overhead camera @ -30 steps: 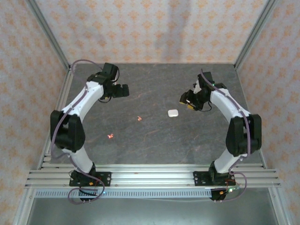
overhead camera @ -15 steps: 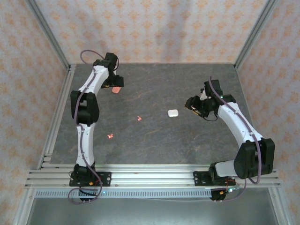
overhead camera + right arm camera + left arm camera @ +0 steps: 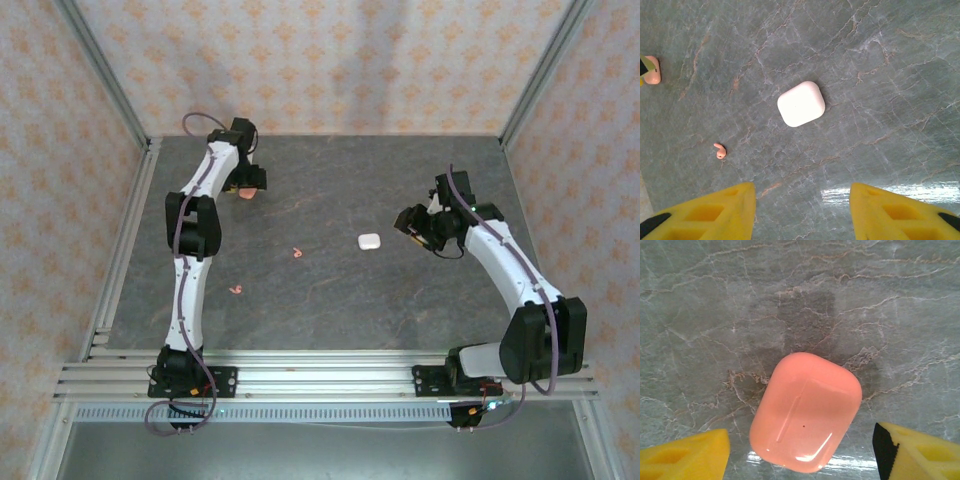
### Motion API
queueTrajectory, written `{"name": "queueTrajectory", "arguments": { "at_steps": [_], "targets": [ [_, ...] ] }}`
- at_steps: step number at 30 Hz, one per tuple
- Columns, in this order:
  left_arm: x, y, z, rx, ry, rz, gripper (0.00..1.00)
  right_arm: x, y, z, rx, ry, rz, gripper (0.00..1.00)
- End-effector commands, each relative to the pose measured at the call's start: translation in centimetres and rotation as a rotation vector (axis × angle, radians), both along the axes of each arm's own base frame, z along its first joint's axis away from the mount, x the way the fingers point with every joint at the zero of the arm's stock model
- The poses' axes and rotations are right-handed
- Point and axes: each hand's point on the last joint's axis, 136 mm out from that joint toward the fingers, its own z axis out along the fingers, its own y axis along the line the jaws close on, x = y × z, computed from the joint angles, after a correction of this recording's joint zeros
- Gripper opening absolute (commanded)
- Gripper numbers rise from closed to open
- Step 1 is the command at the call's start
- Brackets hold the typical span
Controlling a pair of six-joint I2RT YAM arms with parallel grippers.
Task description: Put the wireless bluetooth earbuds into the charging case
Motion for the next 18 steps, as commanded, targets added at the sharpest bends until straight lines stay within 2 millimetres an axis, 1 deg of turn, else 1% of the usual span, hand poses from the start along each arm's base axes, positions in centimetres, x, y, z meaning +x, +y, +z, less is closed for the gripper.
{"name": "queueTrajectory", "arguments": {
  "at_steps": [1,6,11,16,18],
  "targets": [
    [-0.5,0.3,-0.4,-0.006,0.035,-0.022,0.69,0.0,-0.5,1.0,-0.009,-0.043,-0.027,0.53],
    [-1.3,-0.3,-1.9,-0.036,0.068,-0.052,0.57,-0.3,-0.6,1.2,-0.002,-0.049,-0.033,0.53],
    [-2.3,-0.5,-2.4,-0.032,0.086,-0.093,0.47,-0.8,-0.7,1.6,0.001,-0.063,-0.038,0.53],
    [-3.7,-1.6,-1.4,-0.032,0.072,-0.166,0.39,-1.0,-0.4,2.3,0.036,-0.082,-0.051,0.53],
    [-4.5,-2.5,-0.8,-0.037,0.062,-0.211,0.37,-1.0,0.0,2.5,0.066,-0.082,-0.056,0.53]
  ]
}}
